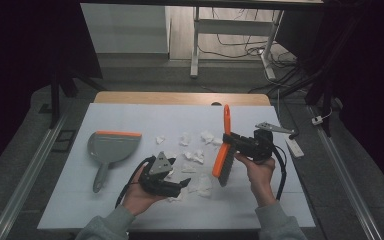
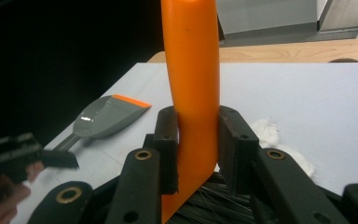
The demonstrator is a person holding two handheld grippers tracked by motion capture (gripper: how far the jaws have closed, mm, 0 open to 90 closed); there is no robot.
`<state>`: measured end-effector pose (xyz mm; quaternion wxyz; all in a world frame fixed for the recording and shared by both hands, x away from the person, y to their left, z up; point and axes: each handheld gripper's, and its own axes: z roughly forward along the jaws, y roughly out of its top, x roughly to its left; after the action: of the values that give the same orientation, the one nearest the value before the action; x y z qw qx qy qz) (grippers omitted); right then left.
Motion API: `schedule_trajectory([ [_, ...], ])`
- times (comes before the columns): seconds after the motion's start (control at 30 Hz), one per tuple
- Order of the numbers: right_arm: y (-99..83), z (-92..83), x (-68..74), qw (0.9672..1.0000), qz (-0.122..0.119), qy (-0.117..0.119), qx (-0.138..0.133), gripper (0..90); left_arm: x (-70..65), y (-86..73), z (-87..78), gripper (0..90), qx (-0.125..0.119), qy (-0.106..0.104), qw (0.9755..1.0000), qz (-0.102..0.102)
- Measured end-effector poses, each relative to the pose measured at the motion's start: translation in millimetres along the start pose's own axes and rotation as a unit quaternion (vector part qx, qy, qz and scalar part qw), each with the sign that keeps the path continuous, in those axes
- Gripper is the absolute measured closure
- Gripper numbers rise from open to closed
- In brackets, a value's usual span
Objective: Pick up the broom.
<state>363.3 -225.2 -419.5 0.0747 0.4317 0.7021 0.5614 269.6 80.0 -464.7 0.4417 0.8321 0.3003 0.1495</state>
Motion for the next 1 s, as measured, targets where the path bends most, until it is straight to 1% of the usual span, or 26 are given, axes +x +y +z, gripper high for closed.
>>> schedule_trajectory([
  [0.03, -0.6, 1.6, 1.5, 1.0000, -0.001, -0.004, -0.003, 71.3, -2.7, 1.5, 1.8, 20.0, -0.001, -0.007, 1.0000, -0.001],
  [0.1, -1.0, 2.8, 2.4, 1.0000, -0.001, -0.005, -0.005, 71.3, -5.7, 3.2, 2.9, 20.0, -0.005, -0.014, 0.9999, -0.001],
  [0.2, -2.2, 7.4, 6.0, 0.9999, -0.002, -0.014, -0.010, 71.3, -9.8, 4.6, 4.2, 20.0, -0.010, -0.015, 0.9998, -0.001],
  [0.27, -2.7, 10.9, 8.1, 0.9999, -0.001, -0.012, -0.010, 71.3, -12.6, 5.1, 5.8, 20.1, -0.015, -0.017, 0.9997, 0.002],
  [0.3, -3.1, 14.2, 11.7, 0.9999, -0.003, -0.012, -0.011, 71.3, -14.0, 5.2, 6.6, 20.5, -0.017, -0.018, 0.9997, 0.004],
  [0.33, -3.1, 14.2, 11.7, 0.9999, -0.003, -0.012, -0.011, 71.3, -16.3, 5.4, 7.8, 20.5, -0.020, -0.016, 0.9996, 0.009],
  [0.37, -3.5, 17.3, 15.9, 0.9998, -0.007, -0.011, -0.016, 71.3, -17.9, 5.6, 9.4, 21.2, -0.020, -0.015, 0.9996, 0.012],
  [0.4, -3.5, 17.3, 15.9, 0.9998, -0.007, -0.011, -0.016, 71.3, -19.0, 5.8, 11.4, 21.2, -0.020, -0.014, 0.9996, 0.012],
  [0.43, -3.6, 18.6, 17.7, 0.9997, -0.007, -0.011, -0.019, 71.3, -19.3, 5.9, 14.6, 21.4, -0.019, -0.015, 0.9997, 0.010],
  [0.5, -5.6, 21.5, 22.1, 0.9993, -0.006, -0.017, -0.032, 71.3, -19.0, 6.1, 20.4, 21.8, -0.016, -0.015, 0.9998, 0.004],
  [0.53, -5.6, 21.5, 22.1, 0.9993, -0.006, -0.017, -0.032, 71.3, -18.7, 6.2, 22.4, 21.8, -0.016, -0.016, 0.9998, 0.001],
  [0.57, -8.2, 23.0, 23.7, 0.9989, 0.000, -0.021, -0.042, 71.3, -18.5, 6.5, 25.7, 22.4, -0.017, -0.015, 0.9997, -0.002],
  [0.6, -9.6, 23.9, 24.1, 0.9988, 0.005, -0.020, -0.045, 71.3, -18.6, 7.1, 28.5, 22.6, -0.017, -0.013, 0.9998, -0.003],
  [0.67, -10.8, 24.5, 24.2, 0.9986, 0.007, -0.020, -0.048, 71.3, -19.0, 8.3, 32.9, 23.0, -0.019, -0.008, 0.9998, -0.003],
  [0.7, -14.7, 27.1, 25.4, 0.9980, 0.016, -0.023, -0.056, 71.3, -19.3, 9.3, 35.9, 24.2, -0.023, -0.008, 0.9997, -0.005],
  [0.77, -15.9, 28.1, 25.8, 0.9979, 0.019, -0.023, -0.058, 71.3, -19.8, 10.7, 40.2, 24.9, -0.027, -0.007, 0.9996, -0.008],
  [0.8, -19.8, 31.4, 26.6, 0.9974, 0.030, -0.020, -0.062, 71.3, -20.1, 11.6, 43.5, 26.9, -0.029, -0.007, 0.9995, -0.010],
  [0.83, -21.1, 32.4, 27.1, 0.9973, 0.032, -0.020, -0.063, 71.3, -20.7, 12.7, 47.9, 28.2, -0.030, -0.003, 0.9995, -0.012],
  [0.9, -22.5, 33.7, 27.9, 0.9971, 0.032, -0.023, -0.064, 71.3, -20.9, 13.2, 50.2, 29.5, -0.031, -0.001, 0.9994, -0.013],
  [0.97, -26.3, 36.1, 29.7, 0.9965, 0.040, -0.023, -0.070, 71.2, -20.2, 13.7, 53.9, 35.3, -0.034, 0.003, 0.9993, -0.017],
  [1.0, -27.2, 36.5, 29.8, 0.9962, 0.043, -0.021, -0.072, 71.3, -18.8, 13.9, 57.4, 37.3, -0.038, 0.011, 0.9989, -0.026],
])
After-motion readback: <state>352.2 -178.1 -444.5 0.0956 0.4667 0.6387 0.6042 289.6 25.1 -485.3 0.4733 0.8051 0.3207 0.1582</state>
